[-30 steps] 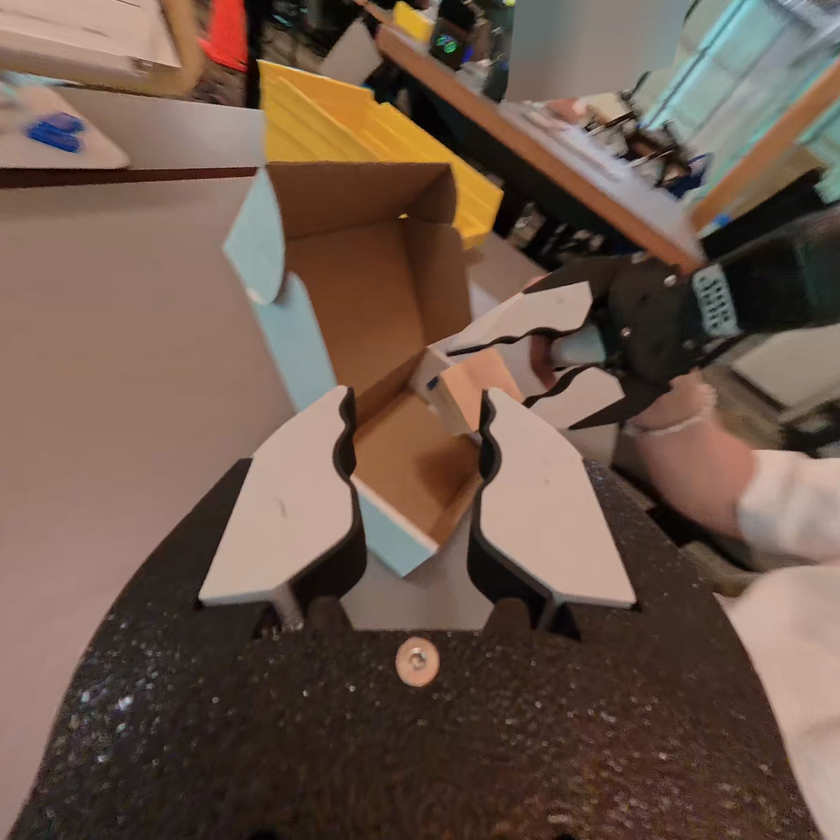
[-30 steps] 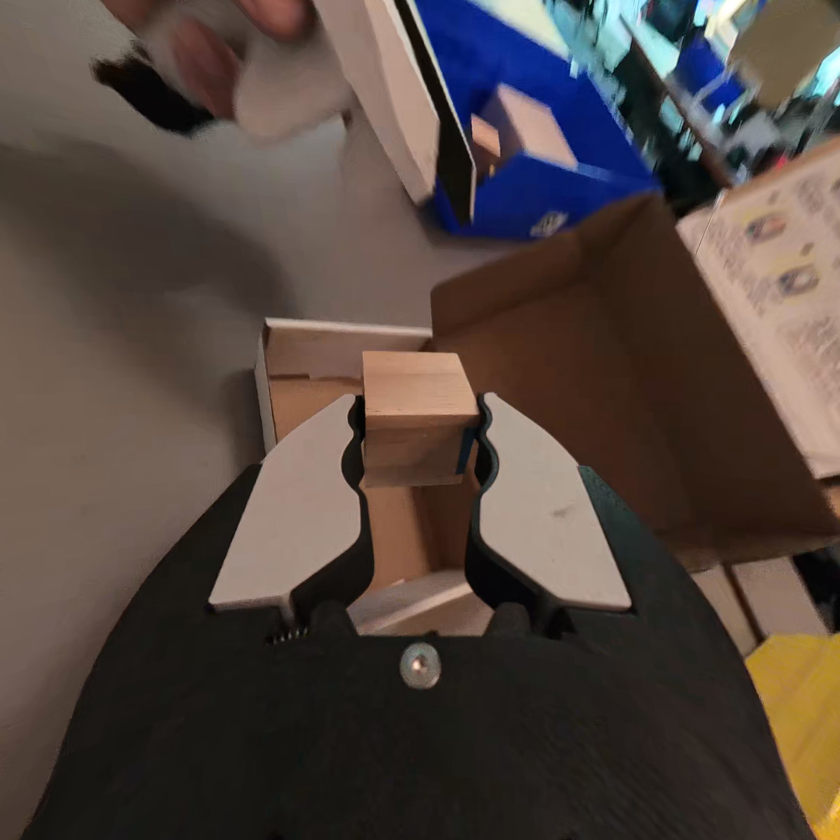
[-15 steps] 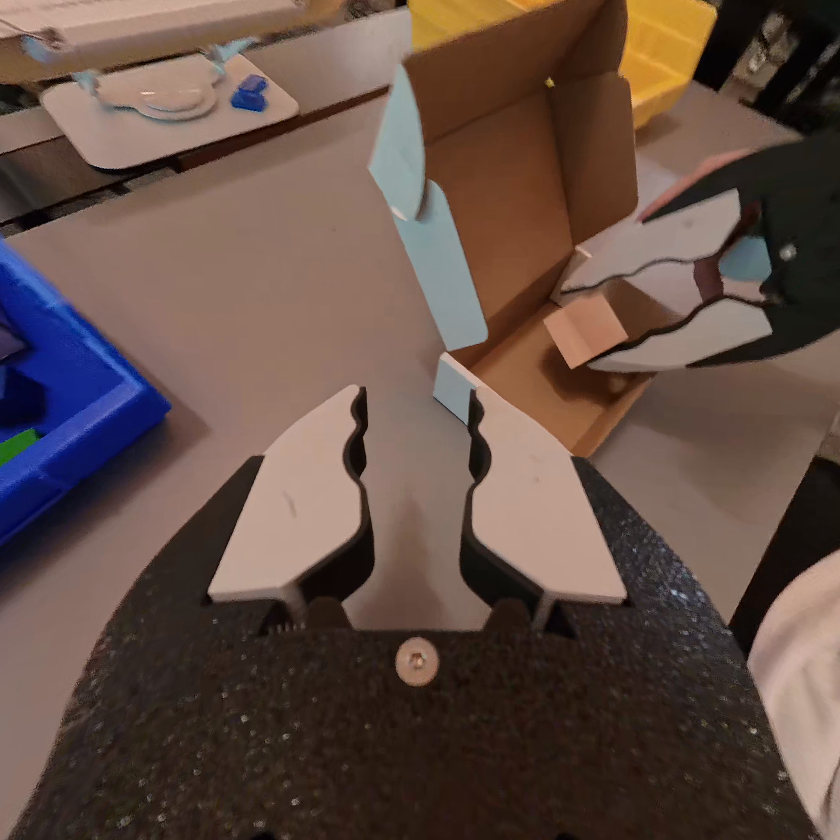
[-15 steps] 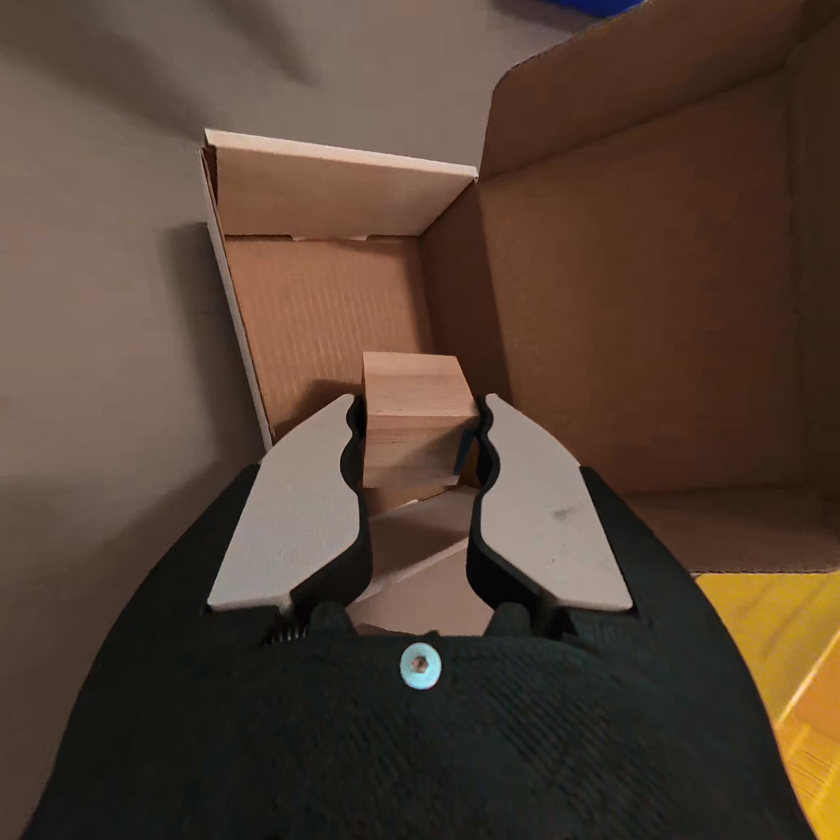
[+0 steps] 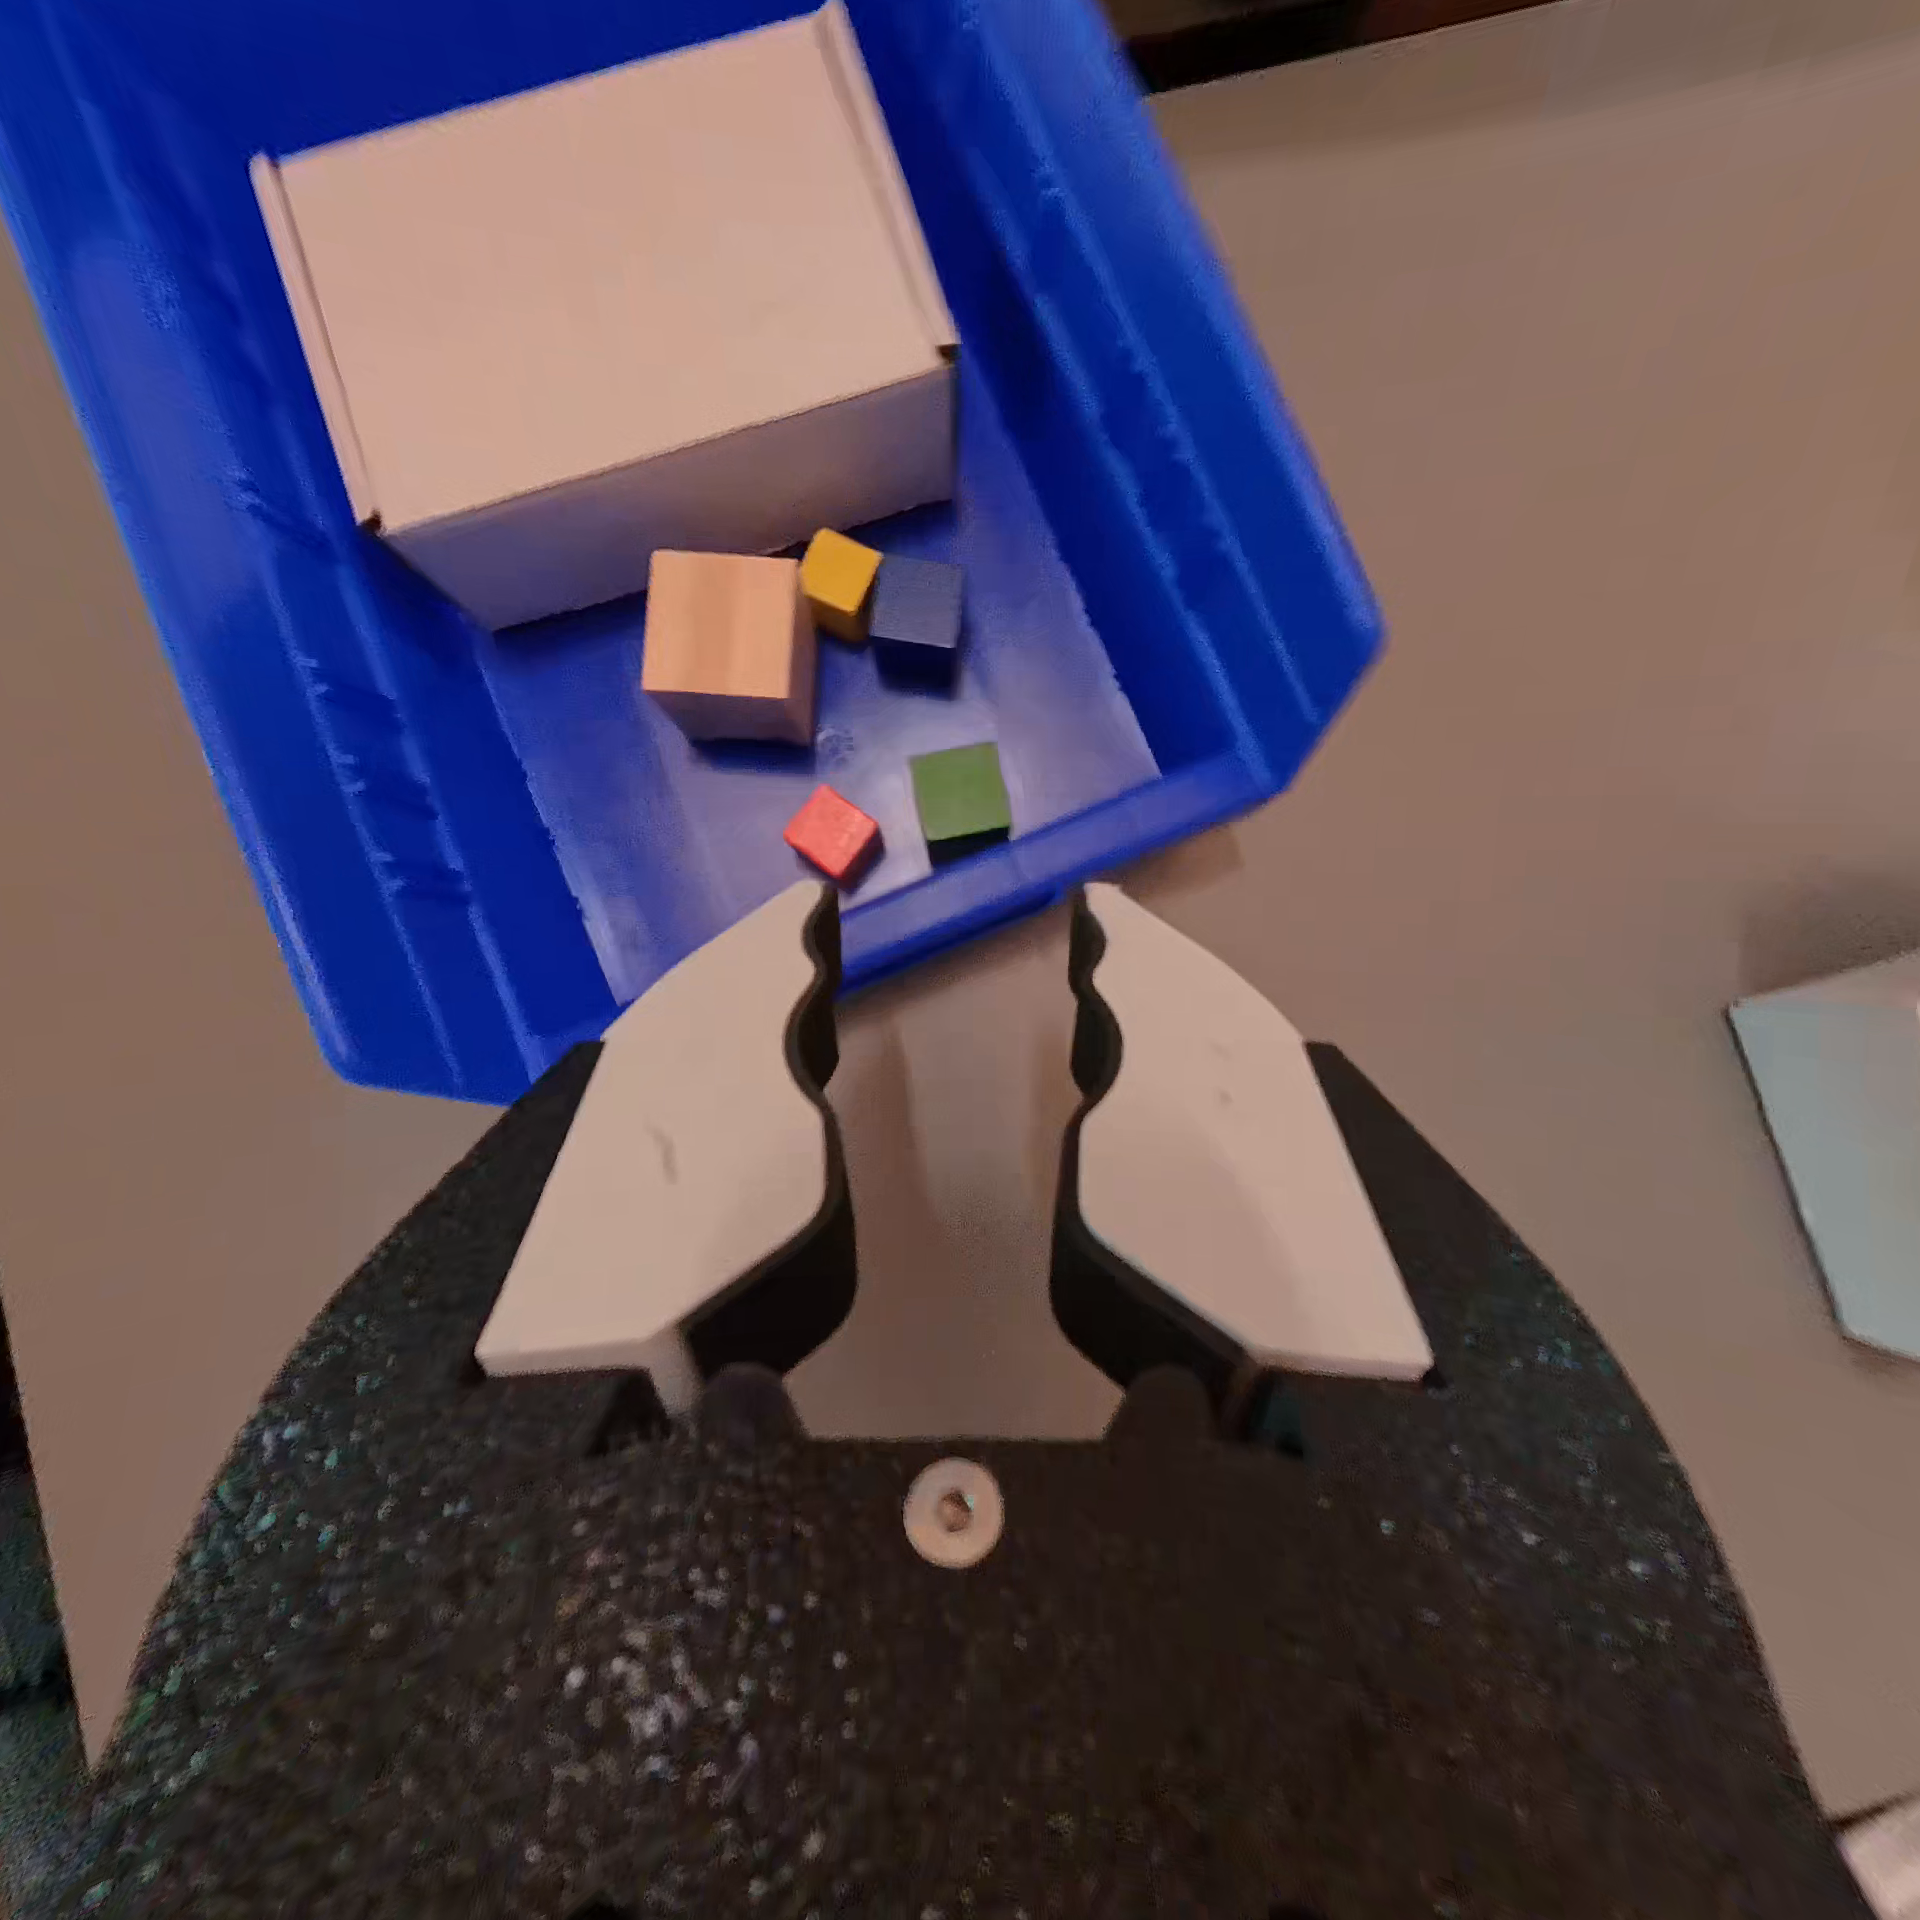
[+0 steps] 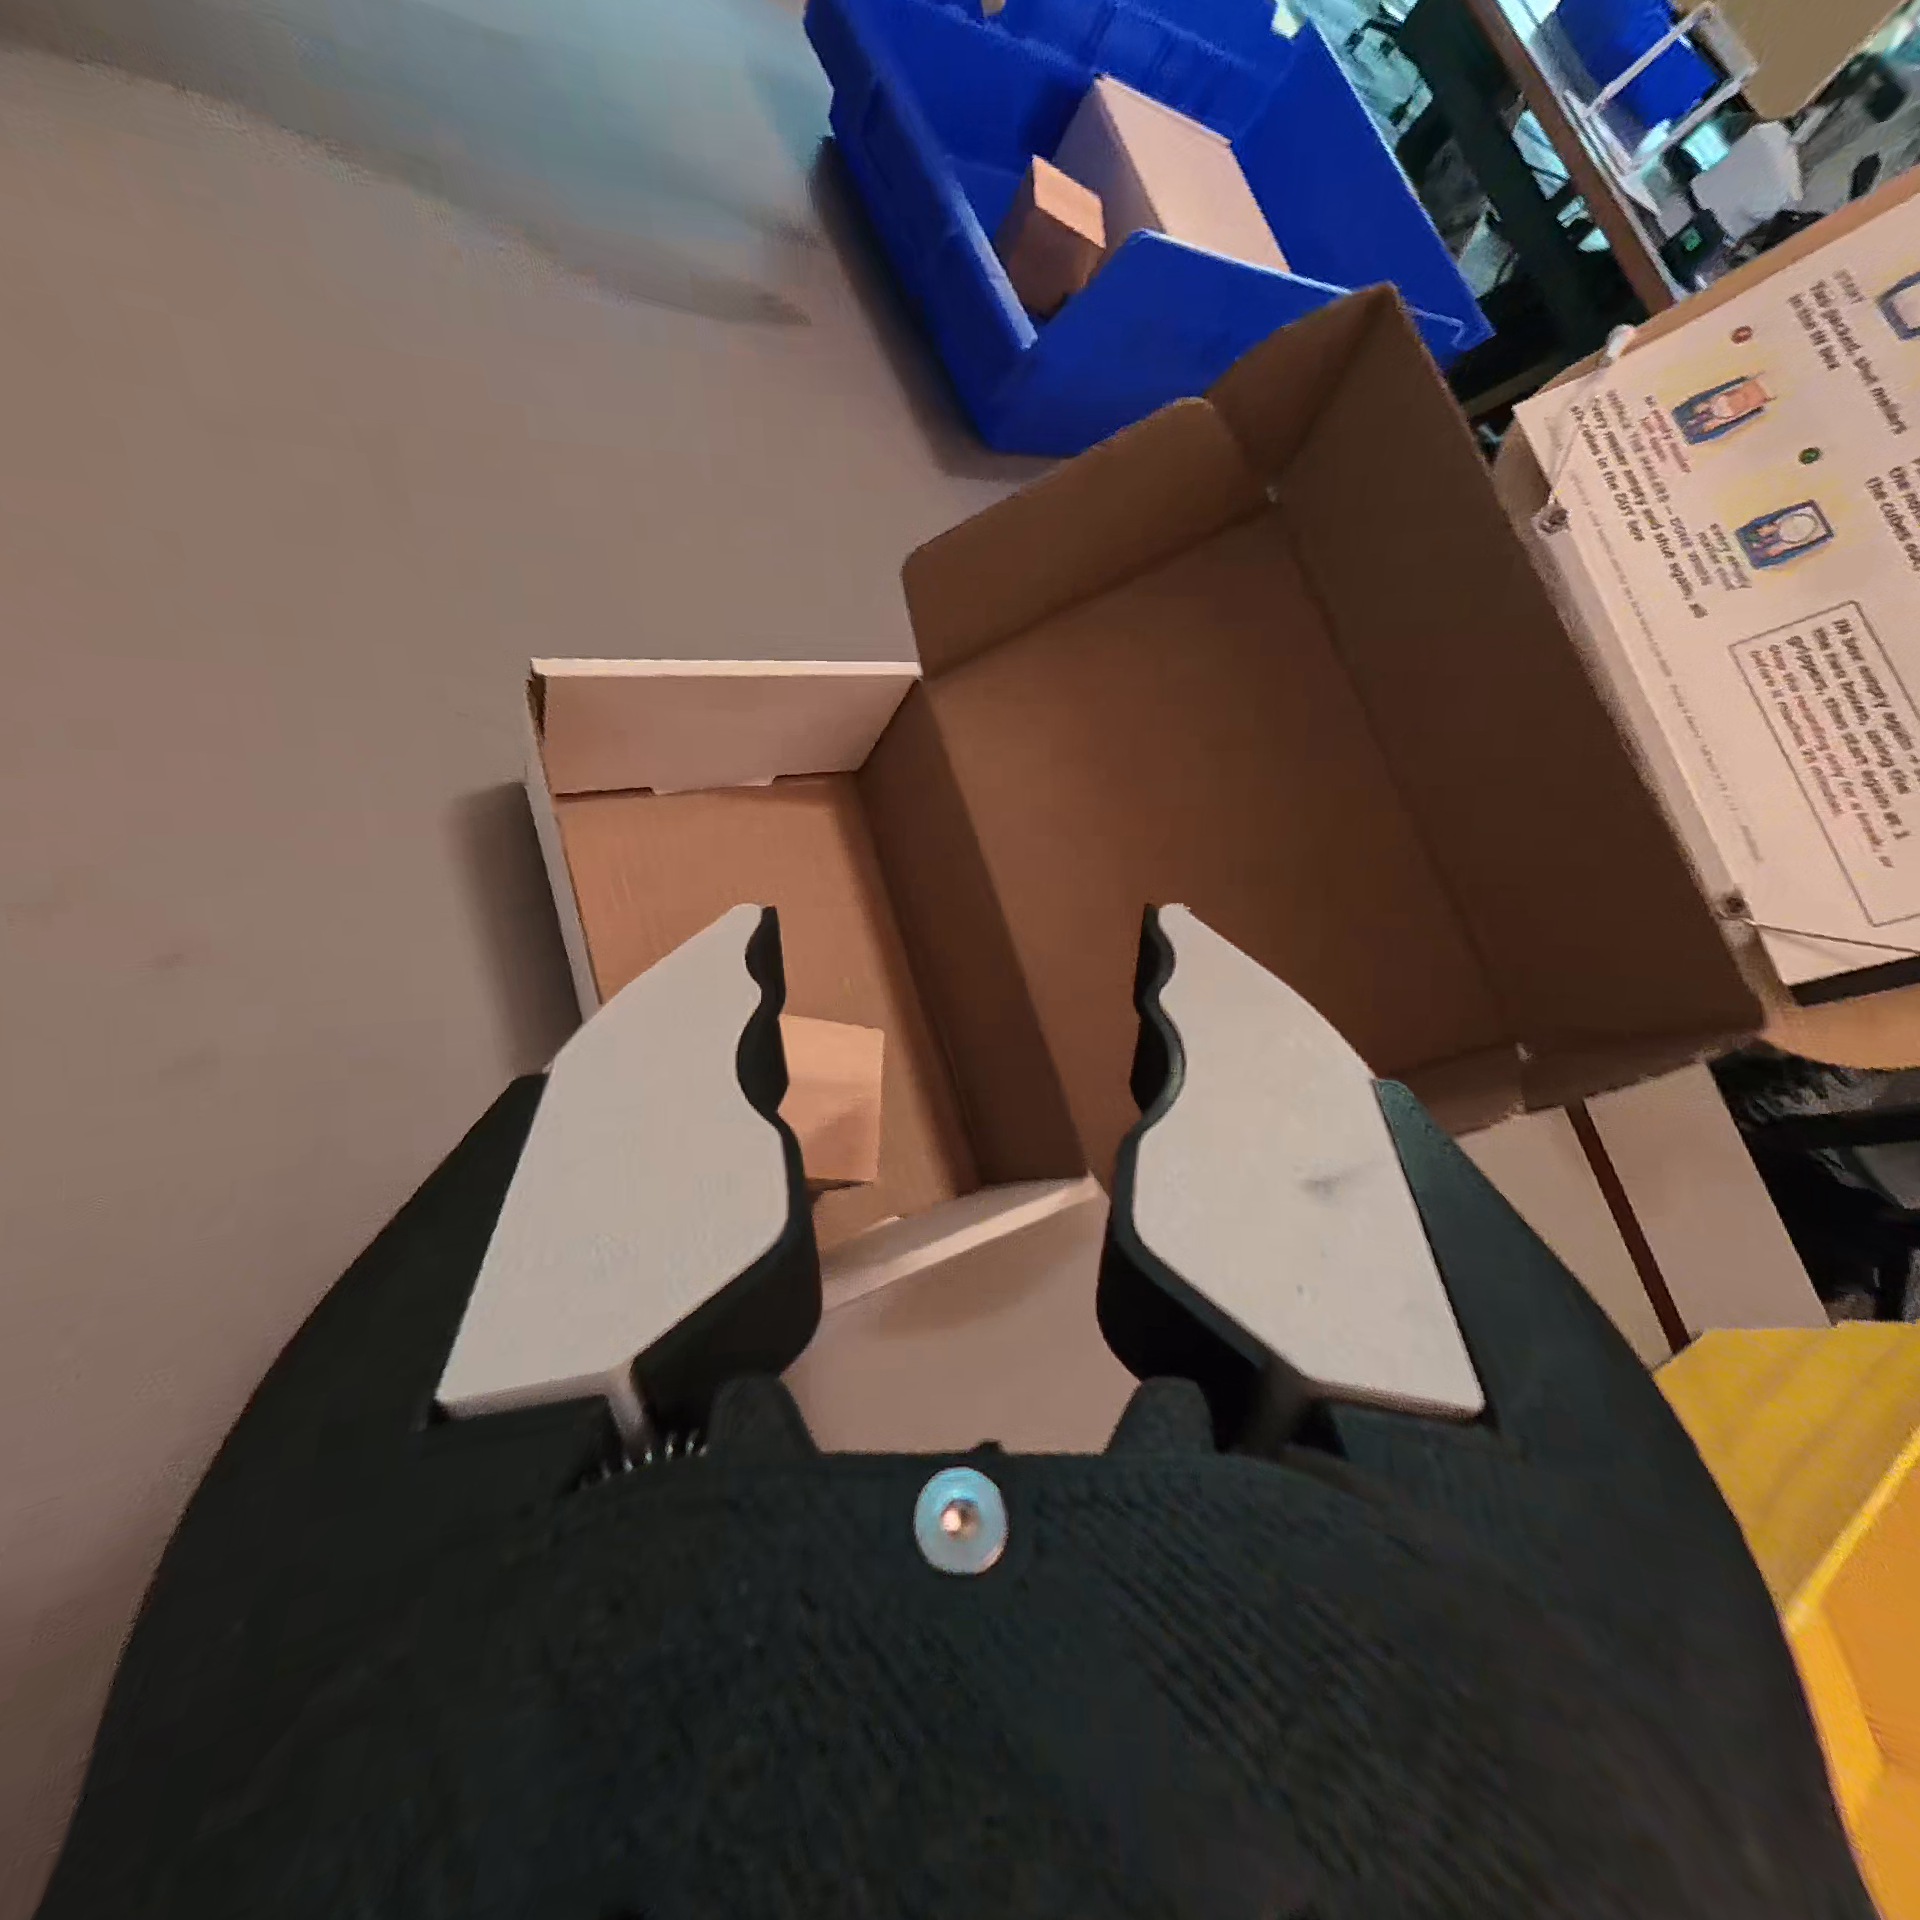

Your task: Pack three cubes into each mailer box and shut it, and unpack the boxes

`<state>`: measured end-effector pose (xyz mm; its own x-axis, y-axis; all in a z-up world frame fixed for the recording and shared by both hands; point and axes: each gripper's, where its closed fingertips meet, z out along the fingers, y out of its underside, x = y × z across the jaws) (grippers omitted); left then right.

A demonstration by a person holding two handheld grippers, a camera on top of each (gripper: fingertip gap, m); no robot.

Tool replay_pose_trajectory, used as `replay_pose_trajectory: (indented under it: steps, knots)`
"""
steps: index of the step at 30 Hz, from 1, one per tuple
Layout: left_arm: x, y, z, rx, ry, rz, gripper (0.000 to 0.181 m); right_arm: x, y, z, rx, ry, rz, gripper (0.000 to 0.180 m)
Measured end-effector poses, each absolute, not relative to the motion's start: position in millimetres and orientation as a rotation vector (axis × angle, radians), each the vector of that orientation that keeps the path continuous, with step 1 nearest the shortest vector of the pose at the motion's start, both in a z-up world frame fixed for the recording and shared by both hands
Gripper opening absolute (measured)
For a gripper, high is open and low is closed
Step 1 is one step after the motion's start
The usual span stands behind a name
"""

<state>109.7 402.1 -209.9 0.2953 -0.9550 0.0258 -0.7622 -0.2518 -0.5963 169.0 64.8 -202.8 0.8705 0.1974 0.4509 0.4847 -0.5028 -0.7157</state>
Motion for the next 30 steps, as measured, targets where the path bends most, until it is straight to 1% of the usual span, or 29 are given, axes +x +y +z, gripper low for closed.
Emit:
replay_pose_trajectory:
  steps: [1, 5, 15, 17, 18, 19, 21, 23, 26, 30]
  knots:
    - [115.8, 407.8, -213.2, -2.158, 1.527, -0.535, 0.044, 172.6, 63.1, -202.3, -2.106, -0.484, -0.399, 0.065]
    - [136.4, 406.0, -238.4, -2.369, 1.636, -0.490, 0.056, 178.0, 60.5, -204.0, -2.120, -0.471, -0.405, 0.064]
    - [155.2, 413.9, -296.3, -2.617, 1.726, -0.091, 0.055, 185.0, 55.2, -215.2, -2.162, -0.498, -0.439, 0.066]
    - [154.7, 410.0, -302.1, -2.650, 1.751, -0.076, 0.044, 189.3, 53.0, -215.5, -2.168, -0.485, -0.457, 0.066]
    - [157.7, 406.9, -301.2, -2.657, 1.762, -0.116, 0.028, 190.7, 51.9, -215.7, -2.169, -0.479, -0.458, 0.066]
    - [158.1, 408.8, -299.2, -2.629, 1.787, -0.102, 0.027, 191.5, 51.2, -215.7, -2.167, -0.474, -0.455, 0.066]
    - [161.5, 414.2, -288.9, -2.529, 1.826, -0.099, 0.027, 193.9, 50.0, -213.6, -2.151, -0.449, -0.446, 0.066]
    - [172.4, 417.4, -267.0, -2.424, 1.795, -0.221, 0.027, 194.8, 49.9, -207.9, -2.116, -0.400, -0.415, 0.066]
    - [190.3, 406.6, -214.0, -2.180, 1.724, -0.565, 0.026, 189.1, 51.5, -195.0, -2.033, -0.293, -0.283, 0.068]
    - [190.9, 328.1, -124.1, -1.549, 1.731, -1.146, 0.026, 168.3, 57.0, -176.1, -1.914, -0.151, 0.056, 0.078]
